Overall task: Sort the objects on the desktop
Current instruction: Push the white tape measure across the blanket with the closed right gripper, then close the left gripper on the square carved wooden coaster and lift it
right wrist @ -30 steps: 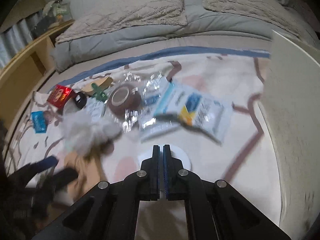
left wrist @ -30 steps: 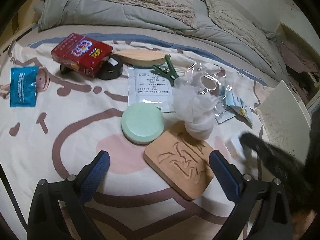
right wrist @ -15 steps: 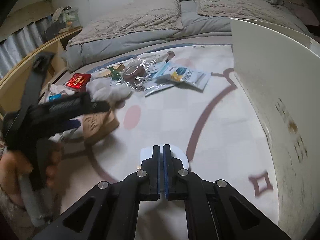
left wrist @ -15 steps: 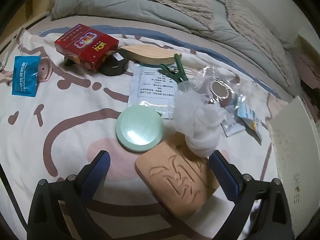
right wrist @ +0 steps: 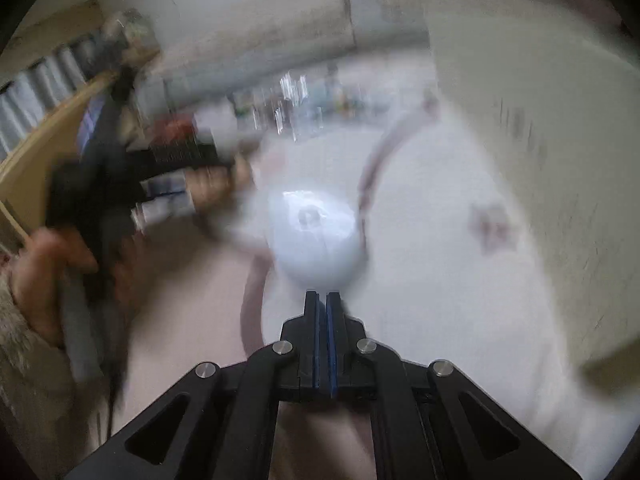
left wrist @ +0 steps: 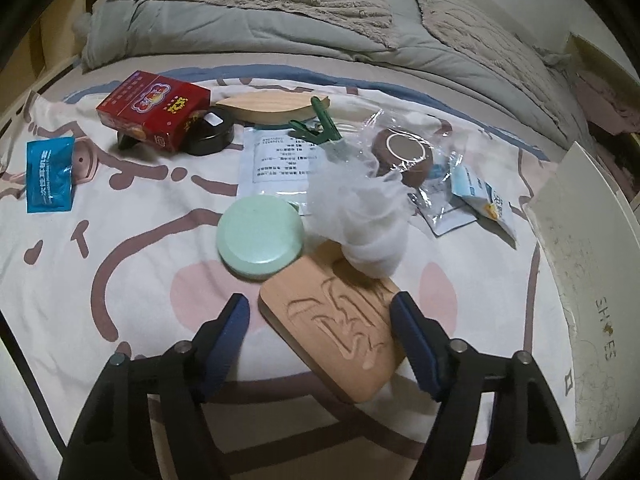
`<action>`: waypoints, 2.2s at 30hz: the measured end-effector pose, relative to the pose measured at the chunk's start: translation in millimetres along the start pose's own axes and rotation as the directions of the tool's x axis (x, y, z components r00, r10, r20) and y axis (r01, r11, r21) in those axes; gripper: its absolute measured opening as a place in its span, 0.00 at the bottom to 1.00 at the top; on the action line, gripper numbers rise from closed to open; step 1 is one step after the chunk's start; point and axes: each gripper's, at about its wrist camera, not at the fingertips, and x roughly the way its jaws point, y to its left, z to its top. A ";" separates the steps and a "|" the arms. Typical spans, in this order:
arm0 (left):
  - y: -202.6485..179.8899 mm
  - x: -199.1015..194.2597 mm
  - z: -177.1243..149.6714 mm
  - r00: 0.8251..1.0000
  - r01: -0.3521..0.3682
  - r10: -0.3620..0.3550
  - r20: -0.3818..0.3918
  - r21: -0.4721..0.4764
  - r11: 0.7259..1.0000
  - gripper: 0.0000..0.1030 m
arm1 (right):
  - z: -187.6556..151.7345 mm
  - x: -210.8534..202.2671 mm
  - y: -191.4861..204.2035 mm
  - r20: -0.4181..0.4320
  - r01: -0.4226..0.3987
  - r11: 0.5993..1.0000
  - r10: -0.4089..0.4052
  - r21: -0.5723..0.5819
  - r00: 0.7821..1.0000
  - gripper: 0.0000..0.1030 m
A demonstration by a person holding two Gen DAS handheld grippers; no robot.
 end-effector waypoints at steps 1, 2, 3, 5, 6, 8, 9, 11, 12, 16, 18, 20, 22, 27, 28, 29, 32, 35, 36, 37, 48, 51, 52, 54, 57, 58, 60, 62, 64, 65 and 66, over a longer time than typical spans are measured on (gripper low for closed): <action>0.4 0.6 1.0 1.000 0.003 -0.003 -0.006 -0.015 1.000 0.72 | -1.6 -2.3 -3.9 0.022 -0.021 1.000 0.020 0.015 1.000 0.03; 1.7 1.3 2.5 1.000 0.007 -0.007 -0.013 -0.038 0.999 0.72 | -0.8 -2.7 -6.5 0.020 -0.033 0.999 0.032 0.031 0.999 0.03; 3.6 2.8 4.7 1.000 0.012 -0.013 -0.024 -0.065 0.998 0.74 | 0.1 -2.2 -7.3 0.016 -0.037 0.999 0.036 0.038 0.999 0.03; 3.8 6.6 10.3 0.999 0.010 -0.014 -0.037 -0.118 0.993 0.75 | -1.1 -1.9 -3.1 0.023 -0.019 1.000 0.018 0.019 1.000 0.03; 3.0 7.7 11.9 0.999 0.003 -0.008 -0.040 -0.137 0.991 0.75 | -1.3 -2.0 -0.8 0.023 -0.008 1.000 0.007 0.010 1.000 0.03; 1.9 10.9 15.7 0.999 -0.017 0.010 -0.043 -0.159 0.987 0.75 | -2.2 -1.6 2.2 0.027 0.008 1.000 -0.008 -0.004 1.000 0.03; 0.3 12.3 16.8 0.999 -0.026 0.019 -0.043 -0.163 0.986 0.76 | -2.4 -1.5 2.5 0.028 0.010 1.000 -0.010 -0.006 1.000 0.03; -3.2 15.6 18.8 0.998 -0.050 0.043 -0.045 -0.160 0.986 0.79 | -3.2 -2.0 2.9 0.030 0.012 1.000 -0.011 -0.008 0.999 0.03; -6.4 17.7 18.9 0.997 -0.066 0.059 -0.049 -0.146 0.987 0.80 | -3.8 -2.3 2.1 0.030 0.011 1.000 -0.011 -0.008 0.999 0.03; -15.9 17.0 12.3 0.996 -0.090 0.089 -0.017 -0.040 0.995 0.81 | -4.6 -6.2 2.0 0.041 0.012 1.000 -0.011 -0.006 0.999 0.03; -14.4 15.1 7.4 0.997 -0.079 0.079 -0.006 -0.008 0.997 0.81 | -3.3 -8.9 0.1 0.029 -0.008 1.000 0.007 0.019 1.000 0.03; -12.1 13.6 3.4 0.998 -0.070 0.070 0.000 0.016 0.997 0.81 | 1.5 -12.2 -2.6 0.013 -0.034 0.998 0.034 0.043 0.999 0.03; -10.9 10.9 -3.0 0.998 -0.058 0.058 0.004 0.039 0.998 0.81 | 8.9 -18.0 -2.4 0.028 -0.033 0.998 0.031 0.046 0.999 0.03; -9.6 4.9 -13.8 1.000 -0.027 0.027 0.002 0.079 0.996 0.80 | 40.6 -24.5 4.5 0.092 0.006 1.000 -0.006 0.000 0.996 0.03; -9.5 3.3 -16.4 1.000 -0.020 0.020 0.002 0.085 0.996 0.80 | 48.4 -22.3 4.9 0.099 0.005 1.000 -0.005 0.000 0.995 0.03; -8.9 1.9 -19.1 1.000 -0.013 0.013 0.002 0.090 0.996 0.80 | 55.6 -19.4 5.1 0.103 0.006 1.000 -0.005 -0.001 0.995 0.03; -10.5 -1.8 -26.3 1.000 -0.005 0.006 -0.006 0.110 0.994 0.78 | 74.5 -2.5 4.4 0.091 0.012 1.000 -0.013 0.008 0.996 0.03; -13.6 -4.5 -34.6 1.000 -0.018 0.018 0.004 0.152 0.988 0.72 | 83.2 17.0 3.1 0.057 0.025 0.999 -0.026 0.023 0.998 0.03; -11.1 -6.1 -34.9 1.000 -0.006 0.006 0.003 0.140 0.990 0.71 | 85.3 23.6 2.4 0.045 0.030 0.999 -0.031 0.029 0.999 0.03; -8.7 -6.9 -34.5 1.000 0.004 -0.004 0.003 0.130 0.991 0.70 | 87.4 30.4 1.7 0.034 0.035 0.999 -0.036 0.034 0.999 0.03; 3.0 -9.0 -24.1 0.994 0.111 -0.111 -0.021 0.004 0.994 0.84 | 59.3 41.3 2.0 0.004 0.016 1.000 -0.016 0.011 1.000 0.03; 1.5 -7.1 -20.2 0.996 0.091 -0.091 -0.025 -0.013 0.996 0.85 | 46.8 33.1 0.6 0.007 -0.001 1.000 0.001 0.019 1.000 0.03; 0.8 -6.2 -18.4 0.996 0.080 -0.081 -0.024 -0.019 0.997 0.85 | 43.1 30.1 0.8 0.008 -0.003 1.000 0.003 0.018 1.000 0.03; 0.4 -3.8 -15.3 0.998 0.063 -0.063 -0.023 -0.029 0.998 0.85 | 36.8 25.1 1.8 0.009 -0.001 1.000 0.000 0.014 1.000 0.03; 0.2 1.1 -9.8 0.999 0.024 -0.025 -0.020 -0.045 0.999 0.85 | 25.6 16.5 3.7 0.012 0.007 1.000 -0.007 0.006 1.000 0.03; 0.1 3.1 -7.9 1.000 0.011 -0.012 -0.019 -0.049 0.999 0.85 | 22.8 14.9 4.7 0.012 0.010 1.000 -0.010 0.003 1.000 0.03; -0.8 6.6 -5.3 1.000 -0.016 0.015 -0.019 -0.047 0.999 0.85 | 16.8 11.0 6.2 0.011 0.015 1.000 -0.015 -0.002 1.000 0.03; -2.8 9.6 -4.1 0.999 -0.039 0.038 -0.020 -0.030 0.999 0.84 | 9.5 5.8 7.1 0.012 0.015 1.000 -0.015 -0.005 1.000 0.03; -6.4 11.9 -4.6 0.996 -0.081 0.081 -0.022 0.005 0.997 0.76 | 4.5 2.3 8.7 0.011 0.014 1.000 -0.014 -0.009 1.000 0.03; -7.3 12.2 -5.0 0.996 -0.091 0.092 -0.022 0.021 0.996 0.75 | 0.9 0.1 9.2 0.011 0.015 1.000 -0.015 -0.012 1.000 0.03; -7.2 11.7 -5.3 0.996 -0.089 0.089 -0.020 0.027 0.996 0.71 | -2.0 -2.0 10.0 0.010 0.015 1.000 -0.015 -0.014 1.000 0.03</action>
